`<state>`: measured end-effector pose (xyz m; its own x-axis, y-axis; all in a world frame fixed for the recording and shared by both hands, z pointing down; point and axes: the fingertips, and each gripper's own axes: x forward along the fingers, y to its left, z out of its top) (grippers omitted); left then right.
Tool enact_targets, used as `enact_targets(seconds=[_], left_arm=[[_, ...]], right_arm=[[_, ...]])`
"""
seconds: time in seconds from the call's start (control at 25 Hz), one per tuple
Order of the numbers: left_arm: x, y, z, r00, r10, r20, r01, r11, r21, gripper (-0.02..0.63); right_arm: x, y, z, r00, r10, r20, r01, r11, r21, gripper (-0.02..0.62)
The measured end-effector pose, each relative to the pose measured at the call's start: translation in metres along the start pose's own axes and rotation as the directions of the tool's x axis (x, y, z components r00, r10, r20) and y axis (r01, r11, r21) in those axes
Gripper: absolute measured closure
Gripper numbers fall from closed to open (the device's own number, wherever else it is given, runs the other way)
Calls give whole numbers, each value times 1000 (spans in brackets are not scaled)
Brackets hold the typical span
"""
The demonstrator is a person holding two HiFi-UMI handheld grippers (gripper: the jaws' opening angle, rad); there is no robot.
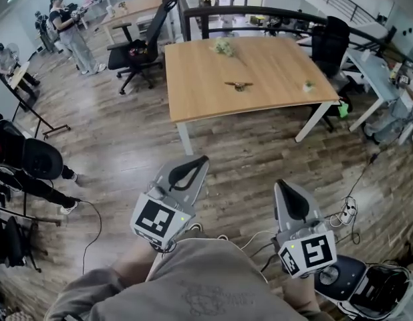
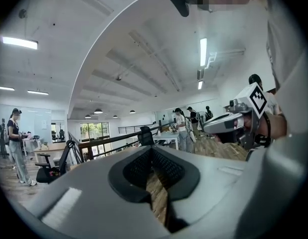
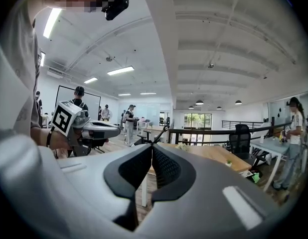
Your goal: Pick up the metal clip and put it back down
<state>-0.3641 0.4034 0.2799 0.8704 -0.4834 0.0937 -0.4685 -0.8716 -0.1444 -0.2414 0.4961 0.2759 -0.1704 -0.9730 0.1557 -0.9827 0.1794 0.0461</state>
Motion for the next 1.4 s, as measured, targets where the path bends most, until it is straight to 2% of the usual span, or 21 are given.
enact_targets(seconds=[0.28,0.32,0.36,0.4,0.48,0.6,0.88,1.04,1.4], left_arm=[[1,-15,2,999,54,4,-54,998,-12,600],[2,-16,2,998,61,2,-61,998,-21,543],[3,-16,2,998,65,2,-65,997,-28,452],[6,-15,3,998,67,3,-67,997,-32,417],[11,-11,2,997,72,0,-72,997,-32,374],[22,-2,-2,997,75,-5,-75,997,-25,347],[64,31,-10,997,72,-19,-73,997,-22,347],[98,60,-15,996,83,-25,-84,996,-31,345],[190,138,-30,997,49,-52,-51,998,-28,347]], right_arm=[[-12,-10,-17,1000,25,2,-25,996,88,581],[-12,-11,-18,1000,29,4,-29,996,89,582],[-12,-12,-19,1000,31,6,-31,996,87,583],[-12,-14,-19,1000,30,8,-30,996,85,581],[-7,-18,-19,1000,24,10,-25,996,90,582],[2,-25,-20,1000,15,5,-15,995,103,581],[45,-57,-22,1000,-10,-11,11,993,118,582],[84,-79,-26,999,-2,-34,5,994,112,581],[184,-141,-29,994,-31,-101,42,993,111,581]])
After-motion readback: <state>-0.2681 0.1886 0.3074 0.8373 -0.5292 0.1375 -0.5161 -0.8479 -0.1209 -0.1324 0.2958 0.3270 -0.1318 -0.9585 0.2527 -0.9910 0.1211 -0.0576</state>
